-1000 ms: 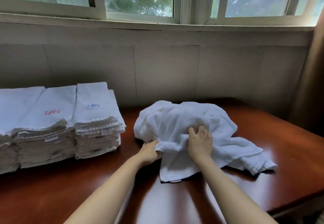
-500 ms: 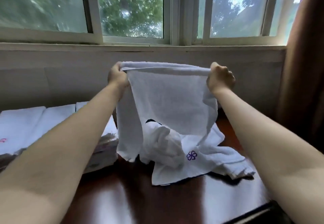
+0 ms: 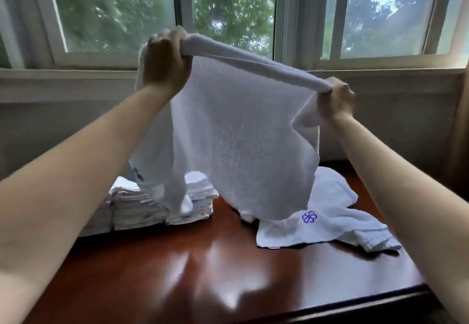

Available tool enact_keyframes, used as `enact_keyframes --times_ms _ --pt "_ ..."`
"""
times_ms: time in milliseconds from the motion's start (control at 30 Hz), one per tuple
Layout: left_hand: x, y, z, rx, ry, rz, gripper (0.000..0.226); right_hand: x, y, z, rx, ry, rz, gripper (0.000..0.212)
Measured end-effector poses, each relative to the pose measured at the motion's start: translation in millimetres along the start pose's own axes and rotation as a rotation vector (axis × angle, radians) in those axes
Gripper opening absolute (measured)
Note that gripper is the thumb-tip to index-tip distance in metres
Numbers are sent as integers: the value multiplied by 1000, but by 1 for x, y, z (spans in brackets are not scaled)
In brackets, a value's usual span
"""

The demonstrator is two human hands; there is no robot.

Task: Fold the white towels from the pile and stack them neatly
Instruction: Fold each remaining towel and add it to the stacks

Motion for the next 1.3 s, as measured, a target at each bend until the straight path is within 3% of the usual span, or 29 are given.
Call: enact_keyframes --times_ms 133,267,333,433,467,500,567,633,700,767,833,900,967,1067,1167,1267,1300 --pt "-37 -14 51 140 -9 148 31 -51 48 0 130 -62 219 25" --pt "-88 -31 99 210 -39 327 28 -111 93 -8 236 -71 545 20" --pt "-123 -23 122 178 -66 674 19 -147 115 -21 35 -50 828 20" --pt "-220 -18 147 0 -153 1552 16 -219 135 -54 -639 -27 1377 6" --pt "-252 -23 155 -1 -179 1775 25 -241 135 -62 -826 -5 1524 18" --pt "-279 -27 164 27 -197 1925 37 -260 136 -70 -924 22 1655 36" --pt "-321 -29 183 134 -251 2035 59 -288 144 -73 -880 93 1799 60" --pt "-356 -26 195 243 -244 2044 85 -309 160 -67 -681 150 1792 69" --pt "-384 -18 200 375 -122 1944 107 -333 183 -59 -473 151 1703 68" --pt "-398 -10 198 378 -87 1698 116 -362 204 -57 -389 71 1633 64" --pt "-401 -11 205 305 -293 1407 117 -390 217 -72 -461 4 1629 68" --pt "-401 -20 229 303 -564 1166 108 -394 220 -98 -521 45 1536 67" --pt "-402 -28 248 439 -635 1110 83 -380 218 -119 -539 128 1388 67" --pt "-387 -31 267 557 -462 1015 27 -359 216 -140 -578 147 1273 68" --pt "-362 -46 290 506 -420 789 25 -341 212 -156 -609 91 1240 66" --pt "-334 -71 289 578 -266 521 21 -328 207 -169 -593 49 1233 63" --pt "-328 -74 288 618 -223 522 19 -326 206 -171 -582 56 1242 62"
Point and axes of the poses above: each hand's wrist, its own x-axis towards the middle knuckle, its own y-axis out of the palm, z = x × y, the point moved 7 cm from there along x, towards the middle knuckle, and after that the axes turned 15 degrees about x, right-handed, at the moved point
